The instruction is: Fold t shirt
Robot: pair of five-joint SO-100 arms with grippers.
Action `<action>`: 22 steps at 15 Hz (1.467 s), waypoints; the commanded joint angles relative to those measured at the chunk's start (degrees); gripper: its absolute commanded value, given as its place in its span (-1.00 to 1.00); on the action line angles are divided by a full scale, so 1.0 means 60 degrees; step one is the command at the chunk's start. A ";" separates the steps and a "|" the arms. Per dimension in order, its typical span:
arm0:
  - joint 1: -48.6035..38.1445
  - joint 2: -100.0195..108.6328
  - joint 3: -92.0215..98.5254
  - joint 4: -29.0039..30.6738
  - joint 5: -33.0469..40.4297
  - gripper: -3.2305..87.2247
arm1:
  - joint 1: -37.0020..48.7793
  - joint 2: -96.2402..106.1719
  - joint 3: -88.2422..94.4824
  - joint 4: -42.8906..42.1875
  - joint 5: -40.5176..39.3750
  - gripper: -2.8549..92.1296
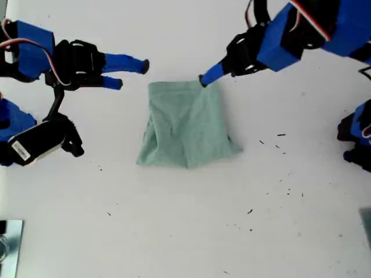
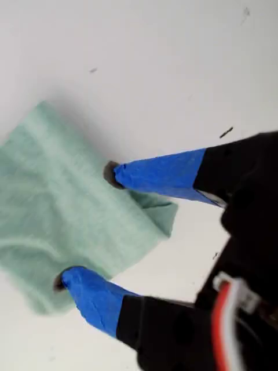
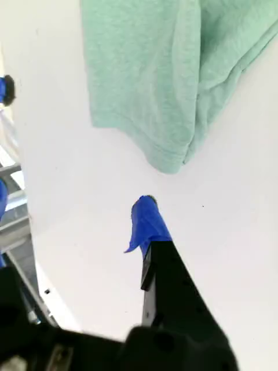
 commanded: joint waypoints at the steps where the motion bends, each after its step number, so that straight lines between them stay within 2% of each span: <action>1: 0.0469 0.2212 0.1816 -0.0322 -0.0425 -0.32 | 0.0308 0.3530 0.2915 -0.0308 0.0059 -0.55; 2: 0.0864 0.3516 0.3193 -0.0454 -0.0806 -0.56 | 0.0322 0.5435 0.4995 -0.0513 0.0278 -0.89; 3: 0.1304 0.4907 0.4644 -0.0601 -0.1260 -0.80 | 0.0234 0.7280 0.6929 -0.0601 0.0542 -0.90; 4: 0.1714 0.6343 0.6079 -0.0747 -0.1685 -0.93 | 0.0015 0.8936 0.8716 -0.0659 0.1157 -0.90; 5: 0.2080 0.7954 0.7471 -0.0923 -0.1978 -0.93 | -0.0366 1.0386 1.0298 -0.0952 0.1567 -0.90; 6: 0.2285 0.9565 0.8481 -0.0571 -0.2168 -0.93 | -0.0615 1.1807 1.1792 -0.1069 0.2095 -0.90; 7: 0.2285 1.1133 0.9111 0.0469 -0.2402 -0.93 | -0.0747 1.3491 1.3242 -0.0923 0.2388 -0.90; 8: 0.2300 1.1924 0.9536 0.0923 -0.2549 -0.93 | -0.0879 1.5396 1.4619 -0.0381 0.2783 -0.89; 9: 0.2505 1.1924 0.9976 0.0469 -0.2563 -0.93 | -0.1260 1.5322 1.5469 -0.0674 0.3149 -0.89; 10: 0.2754 1.1895 1.0474 0.0044 -0.2812 -0.83 | -0.1216 1.5366 1.6318 -0.0937 0.3940 -0.89; 12: 0.3105 1.1909 1.0386 0.0249 -0.2651 -0.71 | -0.1187 1.5366 1.6436 -0.1304 0.4263 -0.88; 13: 0.3311 1.1909 1.0342 0.0293 -0.2578 -0.64 | -0.1113 1.5366 1.6436 -0.1274 0.3398 -0.88; 15: 0.3677 1.1909 1.0342 0.0293 -0.2578 -0.62 | -0.1099 1.5366 1.6377 -0.1128 -0.1128 -0.88; 22: 0.3896 1.1909 1.0342 0.0308 -0.2578 -0.59 | -0.1128 1.5366 1.6362 -0.1099 -0.0908 -0.89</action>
